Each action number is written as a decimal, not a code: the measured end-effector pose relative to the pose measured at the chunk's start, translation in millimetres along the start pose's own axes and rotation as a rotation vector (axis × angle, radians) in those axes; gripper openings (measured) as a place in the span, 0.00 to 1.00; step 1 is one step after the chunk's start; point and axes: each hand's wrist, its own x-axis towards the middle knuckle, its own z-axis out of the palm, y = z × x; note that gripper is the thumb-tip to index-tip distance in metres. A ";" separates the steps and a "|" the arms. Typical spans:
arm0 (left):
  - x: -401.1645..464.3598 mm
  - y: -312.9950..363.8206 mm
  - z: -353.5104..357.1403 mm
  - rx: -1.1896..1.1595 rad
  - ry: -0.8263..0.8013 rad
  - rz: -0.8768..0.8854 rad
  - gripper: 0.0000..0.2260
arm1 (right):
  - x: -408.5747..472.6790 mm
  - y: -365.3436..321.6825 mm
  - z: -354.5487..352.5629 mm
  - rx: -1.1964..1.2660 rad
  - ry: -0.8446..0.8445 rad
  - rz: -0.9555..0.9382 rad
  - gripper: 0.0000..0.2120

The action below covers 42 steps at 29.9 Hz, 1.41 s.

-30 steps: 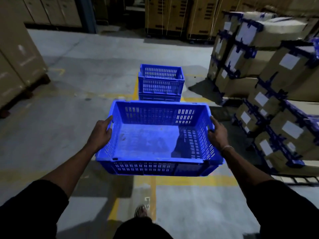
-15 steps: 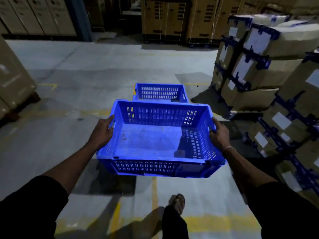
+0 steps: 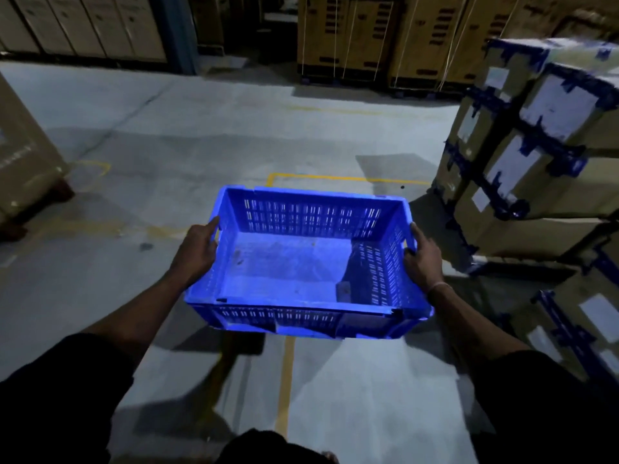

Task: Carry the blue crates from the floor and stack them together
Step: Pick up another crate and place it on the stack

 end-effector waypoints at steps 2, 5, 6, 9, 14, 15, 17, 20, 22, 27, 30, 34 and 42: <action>29.1 5.9 7.1 -0.002 0.003 0.017 0.25 | 31.4 -2.1 6.6 -0.006 -0.004 -0.001 0.30; 81.7 -0.8 27.8 0.002 0.003 0.018 0.24 | 84.8 -1.3 24.4 -0.012 -0.015 0.008 0.30; 99.6 -6.0 36.0 0.004 -0.004 0.016 0.25 | 99.5 -1.9 31.2 -0.011 -0.018 0.017 0.29; 152.4 -22.4 59.9 -0.007 -0.028 0.008 0.26 | 140.0 -4.8 51.6 0.005 -0.002 0.039 0.29; 225.6 -43.8 87.1 -0.013 -0.056 0.010 0.25 | 201.1 -12.7 83.1 0.015 -0.007 0.065 0.29; 239.6 -47.4 92.0 -0.007 -0.061 0.017 0.25 | 213.7 -12.1 89.2 0.010 -0.008 0.067 0.28; 262.0 -50.0 99.4 -0.012 -0.075 0.006 0.25 | 234.3 -13.0 97.8 -0.006 -0.013 0.075 0.29; 294.8 -51.7 112.7 -0.018 -0.093 0.003 0.25 | 265.2 -11.7 109.1 -0.024 -0.019 0.096 0.29; 310.2 -56.6 121.7 -0.019 -0.094 -0.002 0.25 | 278.6 -10.2 117.6 -0.012 -0.035 0.101 0.29; 329.3 -72.3 140.5 -0.015 -0.079 0.004 0.27 | 304.3 -7.6 133.3 -0.007 -0.069 0.113 0.28; 340.1 -80.5 142.9 0.005 -0.094 0.028 0.28 | 310.4 -8.4 135.9 -0.007 -0.076 0.100 0.29; 340.3 -83.9 147.3 0.003 -0.070 0.043 0.27 | 306.4 -12.8 134.4 -0.025 -0.074 0.088 0.29; 331.6 -77.6 140.3 0.046 -0.111 0.051 0.30 | 296.8 -12.9 127.1 -0.022 -0.118 0.112 0.30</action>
